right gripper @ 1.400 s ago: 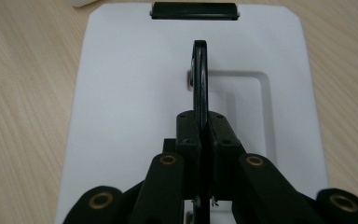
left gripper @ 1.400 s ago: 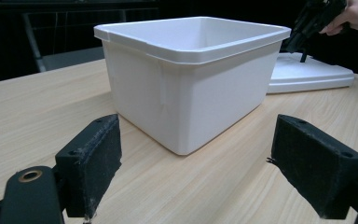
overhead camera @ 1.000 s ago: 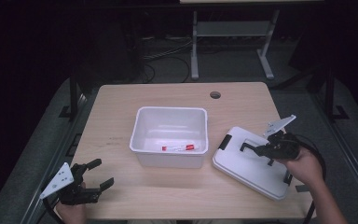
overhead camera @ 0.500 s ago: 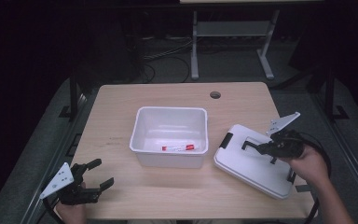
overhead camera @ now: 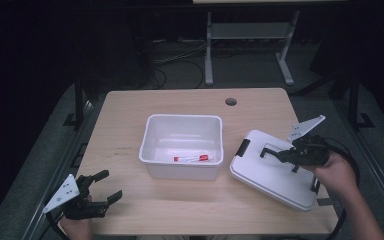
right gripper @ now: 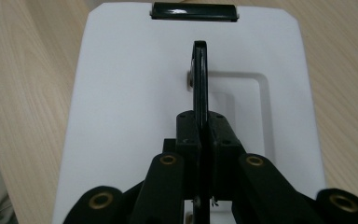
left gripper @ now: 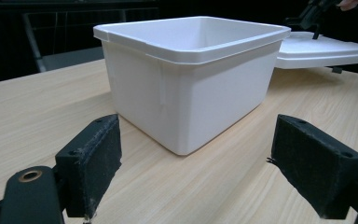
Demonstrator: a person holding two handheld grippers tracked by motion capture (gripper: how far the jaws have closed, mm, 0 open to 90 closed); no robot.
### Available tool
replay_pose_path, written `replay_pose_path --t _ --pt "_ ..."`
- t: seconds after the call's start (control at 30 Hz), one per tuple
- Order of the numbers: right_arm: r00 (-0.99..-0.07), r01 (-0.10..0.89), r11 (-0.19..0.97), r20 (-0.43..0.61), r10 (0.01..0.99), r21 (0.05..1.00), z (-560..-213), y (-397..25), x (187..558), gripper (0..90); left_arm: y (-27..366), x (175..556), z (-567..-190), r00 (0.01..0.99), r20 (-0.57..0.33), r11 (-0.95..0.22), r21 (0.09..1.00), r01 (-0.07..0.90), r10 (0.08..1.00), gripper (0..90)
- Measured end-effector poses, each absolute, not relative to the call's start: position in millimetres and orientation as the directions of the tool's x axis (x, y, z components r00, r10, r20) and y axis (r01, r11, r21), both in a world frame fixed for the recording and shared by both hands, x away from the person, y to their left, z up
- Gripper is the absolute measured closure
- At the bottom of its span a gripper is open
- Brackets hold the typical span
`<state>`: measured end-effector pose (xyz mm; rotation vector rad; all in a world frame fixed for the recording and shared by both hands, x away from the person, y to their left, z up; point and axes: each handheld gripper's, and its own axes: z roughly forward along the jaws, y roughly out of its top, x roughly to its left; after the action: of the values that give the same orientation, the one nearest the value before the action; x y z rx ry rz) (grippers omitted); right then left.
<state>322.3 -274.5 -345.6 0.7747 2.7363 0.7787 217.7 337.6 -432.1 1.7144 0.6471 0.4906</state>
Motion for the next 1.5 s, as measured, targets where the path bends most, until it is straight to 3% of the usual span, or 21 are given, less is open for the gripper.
replay_pose_path --t 1.5 --pt "-0.866 0.369 0.75 -0.09 0.492 0.548 -288.5 -271.5 317.1 84.4 336.8 218.4 -432.8 0.759 -0.017 -0.169 0.971 0.166 0.651 15.7"
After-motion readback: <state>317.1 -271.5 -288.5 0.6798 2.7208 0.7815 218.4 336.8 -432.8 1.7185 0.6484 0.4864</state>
